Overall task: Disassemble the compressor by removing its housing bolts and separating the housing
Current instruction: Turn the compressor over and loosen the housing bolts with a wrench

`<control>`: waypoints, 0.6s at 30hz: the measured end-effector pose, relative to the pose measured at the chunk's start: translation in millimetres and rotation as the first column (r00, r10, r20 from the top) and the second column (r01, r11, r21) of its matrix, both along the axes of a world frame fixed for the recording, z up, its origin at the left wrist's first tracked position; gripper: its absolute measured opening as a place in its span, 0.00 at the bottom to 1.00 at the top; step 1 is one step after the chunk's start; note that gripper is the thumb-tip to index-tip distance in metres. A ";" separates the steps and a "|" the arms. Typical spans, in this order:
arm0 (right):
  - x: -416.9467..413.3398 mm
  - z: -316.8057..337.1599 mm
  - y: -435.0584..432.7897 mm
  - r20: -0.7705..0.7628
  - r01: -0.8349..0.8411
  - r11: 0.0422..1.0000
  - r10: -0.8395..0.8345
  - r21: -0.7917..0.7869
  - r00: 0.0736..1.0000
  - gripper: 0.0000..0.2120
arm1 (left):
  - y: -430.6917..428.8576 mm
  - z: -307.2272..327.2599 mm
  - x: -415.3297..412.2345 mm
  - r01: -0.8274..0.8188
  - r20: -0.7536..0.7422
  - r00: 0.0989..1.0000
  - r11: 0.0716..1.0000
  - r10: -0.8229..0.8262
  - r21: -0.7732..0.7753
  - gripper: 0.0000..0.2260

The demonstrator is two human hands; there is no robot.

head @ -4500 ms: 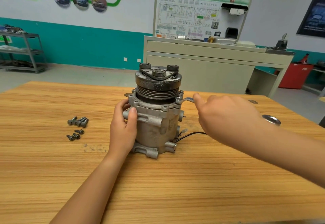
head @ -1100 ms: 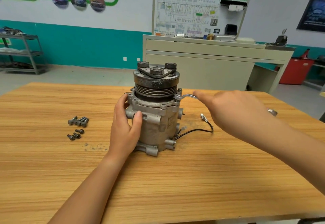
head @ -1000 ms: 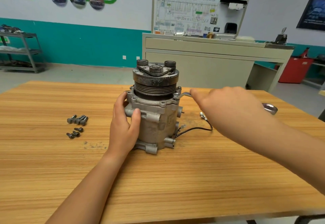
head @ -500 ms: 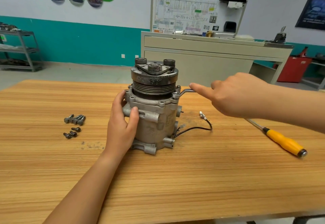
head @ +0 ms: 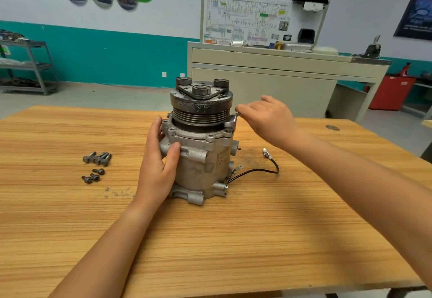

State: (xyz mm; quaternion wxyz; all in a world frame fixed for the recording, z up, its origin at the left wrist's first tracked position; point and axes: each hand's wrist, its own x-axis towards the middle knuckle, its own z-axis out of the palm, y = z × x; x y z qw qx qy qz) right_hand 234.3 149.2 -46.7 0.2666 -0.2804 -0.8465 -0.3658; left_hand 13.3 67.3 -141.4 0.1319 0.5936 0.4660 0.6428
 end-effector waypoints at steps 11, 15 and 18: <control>25.7 13.0 -79.9 -0.292 0.066 0.875 -0.230 -0.480 0.928 0.21 | 0.6 -0.8 0.2 -0.025 -0.001 1.000 1.000 0.025 0.007 0.23; 24.5 11.6 -98.8 -0.002 0.295 0.778 -0.356 -0.554 0.934 0.23 | 0.8 -1.2 0.0 -0.035 -0.017 0.999 0.999 0.035 0.008 0.23; 15.4 15.0 -106.6 0.043 0.341 0.752 -0.385 -0.565 0.922 0.24 | 1.8 -1.0 0.1 -0.039 -0.018 0.999 0.999 0.039 0.010 0.23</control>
